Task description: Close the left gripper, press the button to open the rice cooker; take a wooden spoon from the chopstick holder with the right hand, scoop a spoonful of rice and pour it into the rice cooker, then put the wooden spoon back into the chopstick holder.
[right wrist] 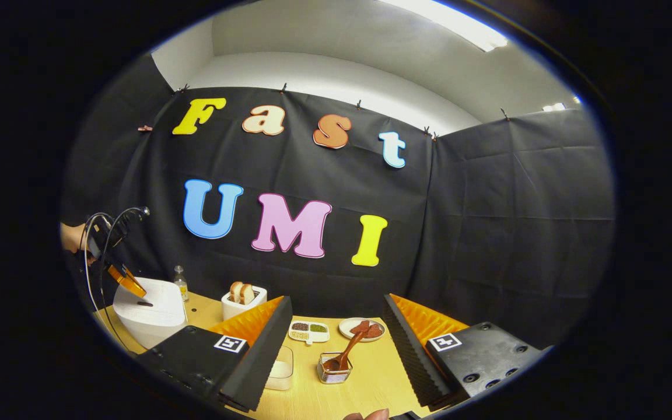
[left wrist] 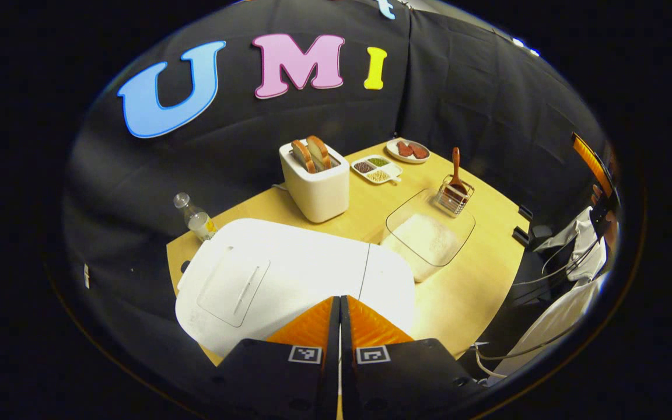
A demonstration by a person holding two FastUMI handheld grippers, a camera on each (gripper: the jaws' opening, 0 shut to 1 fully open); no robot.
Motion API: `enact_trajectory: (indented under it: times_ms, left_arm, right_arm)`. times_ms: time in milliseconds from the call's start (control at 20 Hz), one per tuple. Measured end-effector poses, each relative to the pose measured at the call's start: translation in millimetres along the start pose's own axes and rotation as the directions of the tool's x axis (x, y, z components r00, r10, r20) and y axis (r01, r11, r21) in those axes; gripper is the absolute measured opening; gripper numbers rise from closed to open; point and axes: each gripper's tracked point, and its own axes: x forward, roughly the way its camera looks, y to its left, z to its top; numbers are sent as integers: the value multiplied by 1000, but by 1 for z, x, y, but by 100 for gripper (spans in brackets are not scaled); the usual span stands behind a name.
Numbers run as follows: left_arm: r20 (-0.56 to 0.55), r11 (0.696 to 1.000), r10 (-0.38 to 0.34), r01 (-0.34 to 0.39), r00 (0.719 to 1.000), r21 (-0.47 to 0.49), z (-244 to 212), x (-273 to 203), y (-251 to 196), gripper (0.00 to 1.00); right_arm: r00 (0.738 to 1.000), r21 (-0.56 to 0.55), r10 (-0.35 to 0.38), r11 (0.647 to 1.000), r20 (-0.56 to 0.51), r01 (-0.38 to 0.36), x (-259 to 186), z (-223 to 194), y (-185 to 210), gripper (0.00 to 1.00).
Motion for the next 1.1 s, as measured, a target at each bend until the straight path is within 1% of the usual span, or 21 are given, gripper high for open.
enact_trajectory:
  times_ms: [250,350,550,600,750,800,900,950,1000,1050,1100]
  left_arm:
    - [-94,999,-22,20,995,-26,-16,18,6,7]
    - [-82,1000,-23,21,996,-22,-11,21,8,8]
    - [-131,1000,-21,22,991,9,-19,23,6,8]
    - [-124,1000,-16,18,992,12,-17,17,6,8]
    - [-122,1000,4,-1,993,23,-16,20,7,8]
    - [-93,999,21,-18,995,37,-8,15,8,8]
    - [22,993,77,-79,997,90,16,1,13,10]
    - [80,985,127,-135,989,103,29,-11,18,8]
    - [135,973,196,-210,971,98,40,-23,27,9]
    - [200,951,277,-298,940,83,56,-40,40,10]
    - [273,915,370,-400,888,59,72,-58,54,10]
  right_arm:
    - [998,-11,-53,999,-19,53,-1,-3,-4,97]
    - [998,-12,-63,998,-30,63,0,-7,-5,97]
    - [997,23,-70,997,-34,71,5,-6,-15,97]
    - [997,28,-68,997,-32,69,5,-6,-16,97]
    - [998,29,-60,998,-35,61,5,-7,-18,97]
    - [998,28,-59,998,-31,59,5,-6,-18,97]
    - [998,31,-59,998,-23,60,6,-6,-18,97]
    - [998,33,-58,998,-23,58,6,-6,-17,97]
    - [998,33,-57,998,-23,58,6,-8,-18,97]
    - [998,33,-58,998,-23,59,6,-8,-19,97]
    - [998,34,-58,998,-20,59,6,-8,-19,97]
